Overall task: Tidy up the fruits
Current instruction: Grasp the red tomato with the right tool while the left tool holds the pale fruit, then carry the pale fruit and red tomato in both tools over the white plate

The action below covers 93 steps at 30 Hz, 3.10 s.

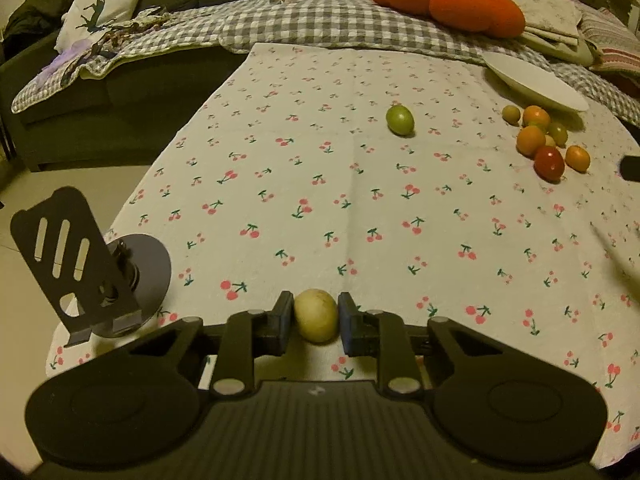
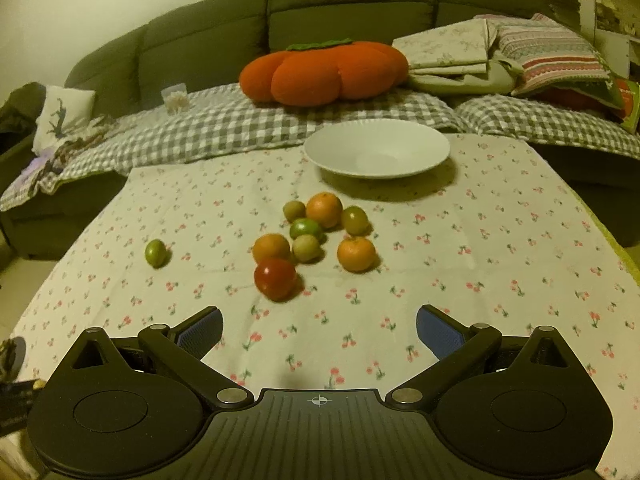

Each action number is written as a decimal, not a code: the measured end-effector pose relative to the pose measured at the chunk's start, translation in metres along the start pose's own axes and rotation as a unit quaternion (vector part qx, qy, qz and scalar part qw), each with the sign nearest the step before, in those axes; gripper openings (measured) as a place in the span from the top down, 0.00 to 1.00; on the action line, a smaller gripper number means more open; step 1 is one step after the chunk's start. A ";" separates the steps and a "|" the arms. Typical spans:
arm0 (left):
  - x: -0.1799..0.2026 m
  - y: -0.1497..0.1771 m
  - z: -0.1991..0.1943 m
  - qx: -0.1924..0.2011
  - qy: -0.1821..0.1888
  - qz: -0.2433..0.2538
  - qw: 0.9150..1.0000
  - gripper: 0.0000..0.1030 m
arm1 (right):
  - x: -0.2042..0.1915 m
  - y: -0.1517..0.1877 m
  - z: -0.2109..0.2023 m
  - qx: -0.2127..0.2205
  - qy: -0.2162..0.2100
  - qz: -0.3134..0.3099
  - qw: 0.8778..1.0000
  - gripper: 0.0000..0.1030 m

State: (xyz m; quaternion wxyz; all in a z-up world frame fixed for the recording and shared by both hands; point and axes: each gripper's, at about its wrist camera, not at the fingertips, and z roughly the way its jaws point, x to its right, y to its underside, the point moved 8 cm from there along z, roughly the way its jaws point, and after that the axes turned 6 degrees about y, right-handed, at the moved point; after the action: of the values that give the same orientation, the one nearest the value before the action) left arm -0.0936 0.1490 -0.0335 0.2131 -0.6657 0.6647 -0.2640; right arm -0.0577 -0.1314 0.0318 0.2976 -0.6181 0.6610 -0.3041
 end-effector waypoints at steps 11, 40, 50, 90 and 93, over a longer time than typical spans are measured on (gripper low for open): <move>0.017 -0.023 -0.011 0.036 0.023 0.015 0.999 0.79 | -0.027 -0.009 0.050 -0.007 -0.038 -0.040 0.998 0.09; 0.089 -0.086 0.011 0.036 0.078 0.027 0.996 0.79 | -0.013 -0.028 0.061 -0.028 -0.064 -0.020 0.997 0.66; 0.131 -0.146 0.020 0.019 0.147 0.006 0.989 0.79 | 0.041 -0.073 0.046 -0.024 -0.054 0.040 0.997 0.66; 0.276 -0.258 0.198 0.049 0.163 0.124 0.978 0.79 | 0.092 -0.155 0.191 -0.046 -0.031 0.024 0.998 0.66; 0.277 -0.258 0.199 0.053 0.159 0.128 0.978 0.79 | 0.092 -0.152 0.198 -0.050 -0.025 0.017 0.998 0.66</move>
State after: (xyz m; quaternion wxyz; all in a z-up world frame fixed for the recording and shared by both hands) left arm 0.2254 -0.1339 -0.0039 0.1718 -0.5127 0.7547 -0.3716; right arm 0.1854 -0.2374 0.0206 0.2877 -0.6279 0.6785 -0.2502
